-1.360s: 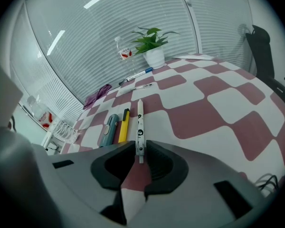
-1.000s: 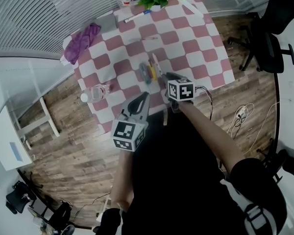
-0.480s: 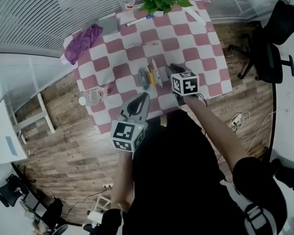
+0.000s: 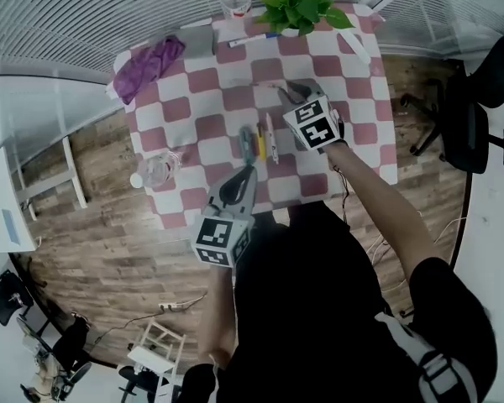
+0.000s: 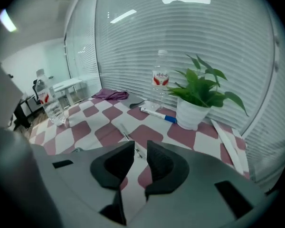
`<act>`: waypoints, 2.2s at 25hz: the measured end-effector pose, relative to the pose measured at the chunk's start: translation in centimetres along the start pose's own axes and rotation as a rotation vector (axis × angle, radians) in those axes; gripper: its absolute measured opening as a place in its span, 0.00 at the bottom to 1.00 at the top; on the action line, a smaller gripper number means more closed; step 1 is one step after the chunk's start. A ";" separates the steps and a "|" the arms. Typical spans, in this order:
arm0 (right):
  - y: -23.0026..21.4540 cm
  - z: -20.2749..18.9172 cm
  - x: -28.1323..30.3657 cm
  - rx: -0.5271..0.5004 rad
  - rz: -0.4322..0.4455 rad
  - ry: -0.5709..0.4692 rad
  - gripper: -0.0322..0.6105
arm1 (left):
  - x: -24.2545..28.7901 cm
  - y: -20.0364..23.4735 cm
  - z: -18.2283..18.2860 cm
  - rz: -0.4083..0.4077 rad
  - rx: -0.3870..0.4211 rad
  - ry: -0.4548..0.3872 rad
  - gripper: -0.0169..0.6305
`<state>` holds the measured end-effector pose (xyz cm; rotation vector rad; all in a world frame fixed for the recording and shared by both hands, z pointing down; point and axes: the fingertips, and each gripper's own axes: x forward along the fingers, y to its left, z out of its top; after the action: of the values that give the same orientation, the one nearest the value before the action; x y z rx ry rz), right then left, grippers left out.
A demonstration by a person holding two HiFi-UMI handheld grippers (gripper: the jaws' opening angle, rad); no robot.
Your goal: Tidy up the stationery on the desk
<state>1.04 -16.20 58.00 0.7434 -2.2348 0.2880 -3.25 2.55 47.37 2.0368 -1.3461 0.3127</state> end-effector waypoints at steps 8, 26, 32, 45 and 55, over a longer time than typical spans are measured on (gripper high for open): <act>-1.2 3.7 5.4 -0.242 0.062 -0.010 0.25 | 2.3 0.6 0.5 0.071 -0.085 -0.026 0.08; -3.5 8.0 14.3 -0.477 0.092 0.044 0.34 | 3.1 3.6 1.3 0.159 -0.140 -0.008 0.08; -3.2 7.6 15.6 -0.464 0.147 0.086 0.34 | 3.4 4.2 1.5 0.159 -0.150 -0.005 0.08; -3.7 7.4 16.1 -0.585 0.126 0.174 0.24 | 3.5 4.4 1.5 0.141 -0.153 -0.009 0.08; -3.4 7.3 16.3 -0.794 0.069 0.238 0.20 | 2.6 4.3 0.7 0.155 -0.162 -0.020 0.08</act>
<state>-10.19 -28.85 64.62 0.1869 -1.9119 -0.4437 -5.99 -0.84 49.98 1.8120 -1.4957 0.2436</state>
